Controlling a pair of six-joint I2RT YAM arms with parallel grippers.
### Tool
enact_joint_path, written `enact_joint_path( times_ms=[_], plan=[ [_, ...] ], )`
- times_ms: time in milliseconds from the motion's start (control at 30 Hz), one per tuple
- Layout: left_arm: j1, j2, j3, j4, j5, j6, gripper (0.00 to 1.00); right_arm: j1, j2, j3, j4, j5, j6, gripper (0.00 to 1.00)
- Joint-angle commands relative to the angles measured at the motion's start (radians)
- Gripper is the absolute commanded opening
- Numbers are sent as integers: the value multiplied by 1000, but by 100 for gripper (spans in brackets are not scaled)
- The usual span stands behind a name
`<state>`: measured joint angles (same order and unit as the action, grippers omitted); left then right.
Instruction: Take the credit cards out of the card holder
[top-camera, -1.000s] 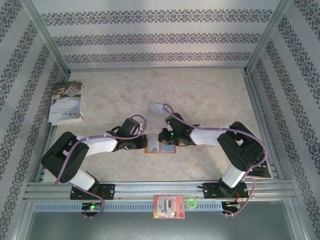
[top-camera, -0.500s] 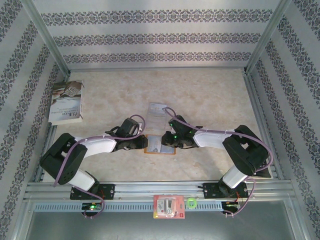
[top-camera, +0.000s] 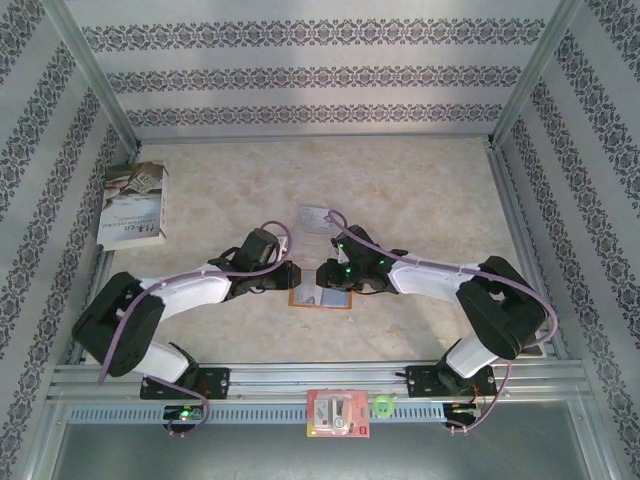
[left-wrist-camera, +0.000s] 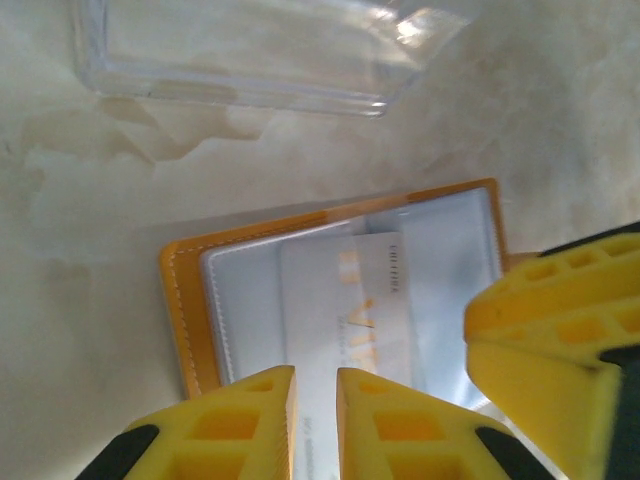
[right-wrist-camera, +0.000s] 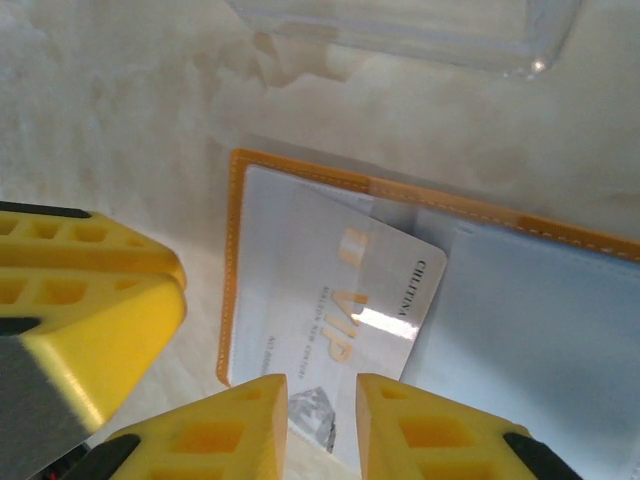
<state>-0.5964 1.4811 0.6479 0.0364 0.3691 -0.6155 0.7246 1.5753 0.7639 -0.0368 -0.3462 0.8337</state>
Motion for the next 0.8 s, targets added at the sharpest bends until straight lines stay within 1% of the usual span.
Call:
enact_joint_path(
  times_ms=[0,167,433,767],
  plan=[
    [-13,46,23,54,-11,-14,19,10,25,8,23,-29,45,24],
    [-12,81,24,7,-68,12,18,7,28,-5,-6,-16,56,24],
    [-13,102,-5,-20,-61,11,15,6,53,-17,-5,-26,67,25],
    [-18,87,-32,-24,-48,8,13,0,89,-20,20,-46,90,25]
  ],
)
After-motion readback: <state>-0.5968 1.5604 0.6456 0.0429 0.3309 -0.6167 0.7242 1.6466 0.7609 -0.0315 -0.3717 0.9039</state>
